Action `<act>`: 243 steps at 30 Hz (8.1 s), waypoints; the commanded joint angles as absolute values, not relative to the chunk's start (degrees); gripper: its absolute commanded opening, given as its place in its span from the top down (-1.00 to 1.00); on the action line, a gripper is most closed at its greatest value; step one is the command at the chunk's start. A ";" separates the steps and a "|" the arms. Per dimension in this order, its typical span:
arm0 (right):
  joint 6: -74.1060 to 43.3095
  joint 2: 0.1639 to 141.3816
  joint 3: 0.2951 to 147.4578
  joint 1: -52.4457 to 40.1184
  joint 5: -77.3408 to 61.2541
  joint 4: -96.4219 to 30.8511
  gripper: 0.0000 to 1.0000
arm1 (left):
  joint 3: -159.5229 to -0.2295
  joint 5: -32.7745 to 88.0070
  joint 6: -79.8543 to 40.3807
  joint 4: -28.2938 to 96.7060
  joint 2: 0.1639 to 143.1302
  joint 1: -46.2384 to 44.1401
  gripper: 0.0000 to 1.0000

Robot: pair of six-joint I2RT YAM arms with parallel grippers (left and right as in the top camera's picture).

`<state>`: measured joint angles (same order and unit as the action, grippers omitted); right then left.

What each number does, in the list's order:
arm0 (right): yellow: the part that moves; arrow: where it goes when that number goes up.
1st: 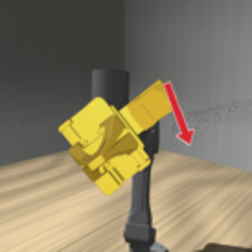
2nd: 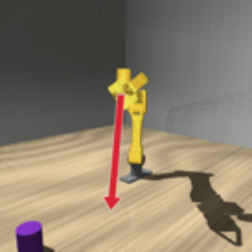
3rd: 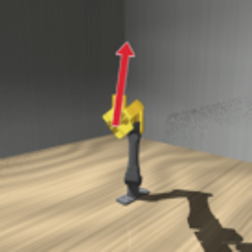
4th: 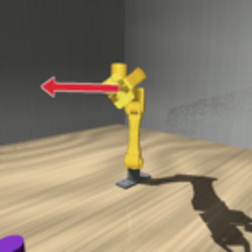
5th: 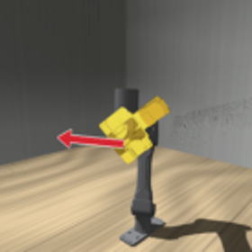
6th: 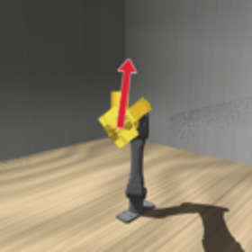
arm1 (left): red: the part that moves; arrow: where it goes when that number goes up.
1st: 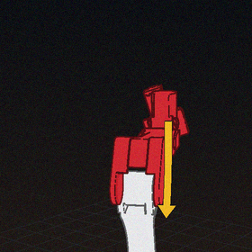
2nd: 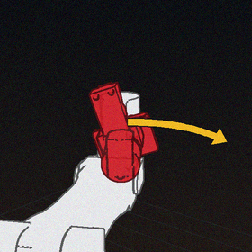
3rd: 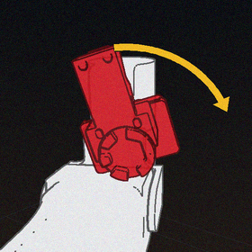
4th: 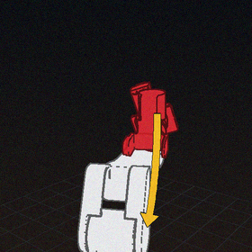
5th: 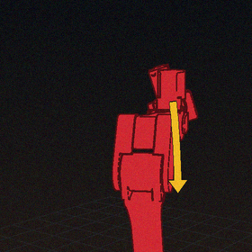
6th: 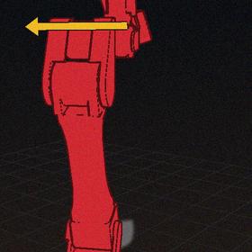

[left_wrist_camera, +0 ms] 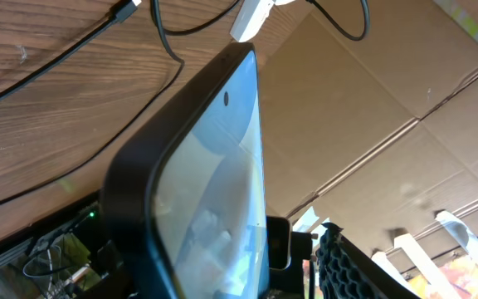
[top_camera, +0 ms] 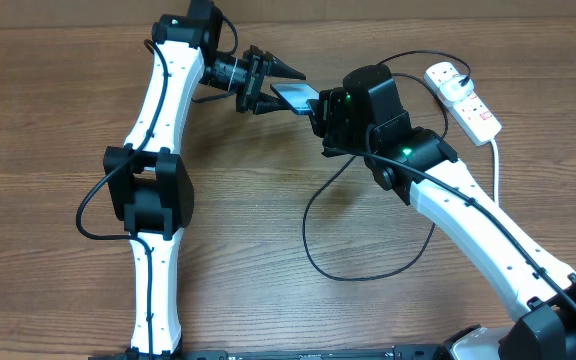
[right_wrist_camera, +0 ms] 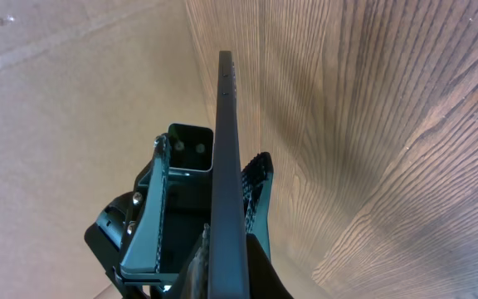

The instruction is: Plug charger to phone and switch on socket

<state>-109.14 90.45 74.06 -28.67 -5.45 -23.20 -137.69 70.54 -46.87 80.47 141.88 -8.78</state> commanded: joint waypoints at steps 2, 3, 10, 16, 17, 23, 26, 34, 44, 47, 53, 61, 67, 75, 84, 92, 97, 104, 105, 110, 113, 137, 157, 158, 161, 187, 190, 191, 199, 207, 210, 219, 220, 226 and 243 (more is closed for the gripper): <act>-112.75 89.65 76.58 -30.28 -2.90 -22.11 0.93 | -138.96 71.77 -48.53 80.36 139.48 -8.84 0.04; -112.73 89.65 76.58 -30.52 -2.13 -22.11 0.93 | -138.96 72.05 -48.51 80.36 139.48 -8.84 0.05; -112.71 89.67 76.58 -30.96 -1.10 -22.41 0.93 | -138.96 73.56 -48.42 81.19 139.48 -9.08 0.07; -112.71 89.67 76.55 -31.18 -1.15 -22.59 0.92 | -138.96 74.74 -47.92 82.46 139.48 -9.78 0.07; -112.71 89.67 76.55 -31.18 -1.15 -22.59 0.92 | -138.96 75.44 -47.68 82.46 139.48 -9.96 0.07; -112.71 89.67 76.55 -31.18 -1.15 -22.59 0.92 | -138.96 75.64 -47.55 82.46 139.48 -10.20 0.16; -112.71 89.67 76.58 -31.18 -1.15 -22.57 0.92 | -138.96 75.61 -47.57 82.46 139.48 -10.22 0.23; -112.71 89.67 76.55 -31.18 -1.15 -22.79 0.88 | -138.96 75.61 -47.59 82.46 139.48 -10.22 0.54; -109.95 89.67 76.55 -31.16 -1.76 -22.79 0.28 | -138.96 72.42 -47.62 81.97 139.48 -10.07 0.92; -99.77 89.67 76.55 -30.89 0.30 -22.81 -0.25 | -138.96 67.35 -47.59 81.78 139.48 -9.06 0.92; -70.43 89.65 76.58 -28.67 0.75 -23.03 -0.64 | -138.96 57.14 -45.43 81.84 139.48 -6.20 0.92; -47.70 89.67 76.47 -25.74 2.79 -37.47 -1.00 | -138.96 44.62 -26.22 83.33 139.48 -4.23 0.92; -47.90 89.73 74.15 -25.74 6.44 -40.42 -1.00 | -138.96 51.57 2.63 89.56 139.48 -6.15 0.92; -47.83 89.78 73.38 -25.76 6.46 -40.51 -1.00 | -138.98 56.14 13.61 90.52 133.36 -6.48 0.92; -45.36 90.76 73.17 -25.74 6.35 -40.62 -0.90 | -138.96 32.14 3.03 91.24 118.48 -8.60 0.92; -42.61 95.44 73.19 -25.34 2.13 -41.32 -0.28 | -137.45 8.64 -9.63 94.52 115.96 -14.59 0.92; -33.91 98.30 79.46 -19.92 -12.53 -48.40 -0.20 | -133.86 4.47 -15.00 92.64 115.96 -15.44 0.92; -30.98 104.81 85.32 -12.05 -12.32 -58.26 -0.61 | -133.43 4.51 -16.62 91.66 115.96 -15.46 0.91; -31.03 105.71 85.30 -12.03 -12.43 -58.00 -0.64 | -133.43 4.56 -16.80 91.68 115.96 -15.49 0.91; -31.81 106.45 85.30 -14.92 -12.16 -53.87 -0.48 | -133.43 4.54 -16.80 91.72 115.96 -15.59 0.92; -39.05 106.54 85.14 -17.54 -4.34 -53.87 -0.25 | -133.43 4.51 -16.78 91.70 115.96 -15.79 0.91; -45.01 117.38 85.10 -20.56 7.07 -46.52 0.07 | -133.43 4.49 -16.80 91.37 115.96 -16.16 0.91; -46.52 121.54 85.08 -19.25 5.45 -44.40 0.23 | -133.43 4.49 -16.78 91.02 115.96 -16.16 0.92; -46.52 121.56 85.08 -19.25 5.48 -44.36 0.26 | -133.43 4.49 -16.78 91.00 115.96 -16.16 0.92; -46.52 121.67 85.08 -19.25 5.52 -44.21 0.29 | -133.43 4.49 -16.78 90.98 115.96 -16.16 0.92; -43.03 121.54 85.30 -18.87 -0.80 -42.68 0.93 | -133.43 4.56 -16.78 91.05 115.96 -16.16 0.92; -42.57 120.53 85.67 -18.52 -3.01 -43.18 0.93 | -133.43 6.79 -16.73 91.00 115.96 -16.16 0.92; -40.23 118.67 86.28 -17.78 -7.42 -43.83 0.93 | -133.43 9.85 -16.51 90.78 115.96 -16.16 0.92; -22.94 104.84 86.39 -13.67 -39.07 -49.15 0.93 | -133.45 43.09 -10.26 84.55 115.96 -13.61 0.92; -4.67 100.33 86.35 -13.54 -64.58 -58.98 0.93 | -133.45 64.69 -13.37 77.89 115.96 -6.98 0.92; -0.27 100.33 86.30 -13.54 -70.81 -61.17 0.93 | -133.45 65.28 -15.79 77.49 115.96 -5.63 0.92; 3.75 100.33 86.30 -16.03 -79.88 -62.26 0.93 | -133.45 70.59 -19.29 73.19 115.96 -5.06 0.92; 3.77 100.33 86.30 -16.32 -80.71 -61.93 0.93 | -133.45 70.59 -19.77 73.19 115.96 -5.06 0.92; 3.68 99.81 86.35 -16.40 -83.18 -59.61 0.92 | -133.45 69.41 -23.00 72.86 115.96 -4.73 0.92; -12.49 94.48 86.35 -16.78 -83.46 -39.64 0.93 | -133.43 68.82 -25.71 72.79 115.96 -5.26 0.92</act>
<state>-9.54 95.72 85.49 -16.27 -82.52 -40.77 -133.40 67.26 -25.58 73.19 116.05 -5.10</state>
